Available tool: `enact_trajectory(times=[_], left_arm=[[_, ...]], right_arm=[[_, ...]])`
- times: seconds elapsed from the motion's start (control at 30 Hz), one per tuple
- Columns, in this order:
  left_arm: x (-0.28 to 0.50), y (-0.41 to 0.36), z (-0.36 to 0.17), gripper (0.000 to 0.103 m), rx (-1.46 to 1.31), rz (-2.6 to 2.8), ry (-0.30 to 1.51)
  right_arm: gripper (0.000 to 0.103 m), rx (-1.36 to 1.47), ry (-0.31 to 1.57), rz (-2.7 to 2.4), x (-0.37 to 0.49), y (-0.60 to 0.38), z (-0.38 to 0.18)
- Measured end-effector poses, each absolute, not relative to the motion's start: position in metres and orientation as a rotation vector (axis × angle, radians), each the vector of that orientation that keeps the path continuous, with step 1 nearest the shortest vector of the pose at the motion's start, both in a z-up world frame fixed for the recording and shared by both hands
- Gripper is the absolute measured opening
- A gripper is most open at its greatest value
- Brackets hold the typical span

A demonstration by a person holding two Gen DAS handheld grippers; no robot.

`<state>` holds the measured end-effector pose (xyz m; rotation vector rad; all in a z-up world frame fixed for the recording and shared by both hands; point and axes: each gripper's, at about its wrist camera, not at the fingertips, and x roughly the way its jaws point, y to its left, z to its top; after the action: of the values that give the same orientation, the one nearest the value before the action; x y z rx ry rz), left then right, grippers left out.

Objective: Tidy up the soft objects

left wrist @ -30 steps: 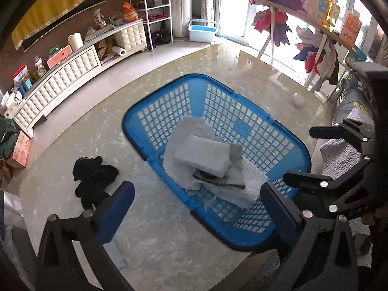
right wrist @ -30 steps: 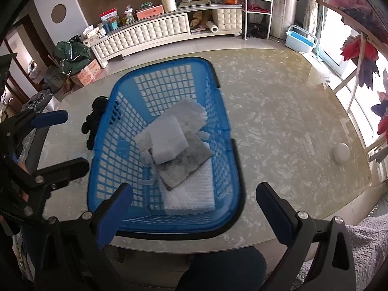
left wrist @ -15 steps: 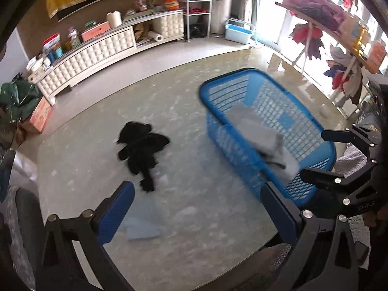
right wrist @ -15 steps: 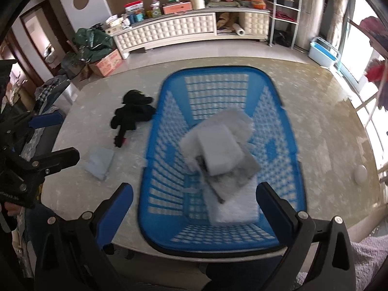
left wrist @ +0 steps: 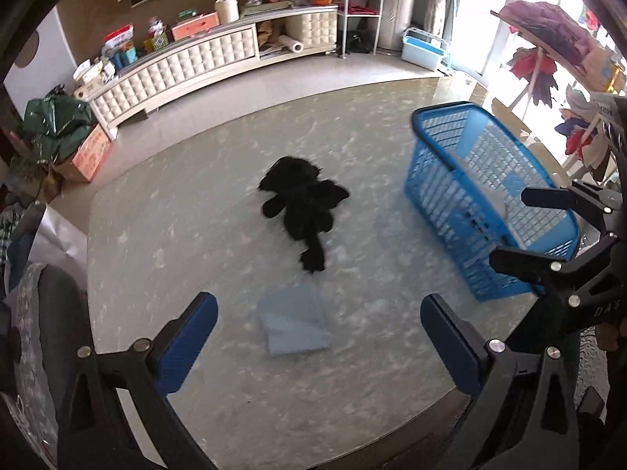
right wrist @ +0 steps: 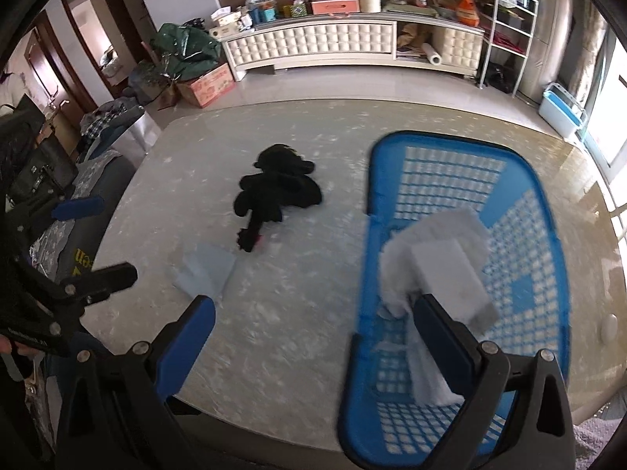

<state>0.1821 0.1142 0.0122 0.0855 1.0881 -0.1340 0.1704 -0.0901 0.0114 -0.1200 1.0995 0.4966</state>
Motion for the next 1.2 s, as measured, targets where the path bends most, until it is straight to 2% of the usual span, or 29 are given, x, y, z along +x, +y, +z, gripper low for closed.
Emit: enact_trajectory(times=[0.47, 0.8, 1.2], left_arm=[[0.187, 0.166, -0.036, 0.103, 0.005, -0.151, 1.163], [0.201, 0.181, -0.093, 0.103, -0.034, -0.185, 1.249], [0.217, 0.187, -0.136, 0.103, -0.035, -0.203, 1.312]], right_arm=[[0.102, -0.16, 1.15, 0.541, 0.202, -0.026, -0.019], [0.102, -0.17, 1.214, 0.509, 0.226, 0.005, -0.053], [0.102, -0.125, 1.261, 0.452, 0.26, 0.025, -0.076]])
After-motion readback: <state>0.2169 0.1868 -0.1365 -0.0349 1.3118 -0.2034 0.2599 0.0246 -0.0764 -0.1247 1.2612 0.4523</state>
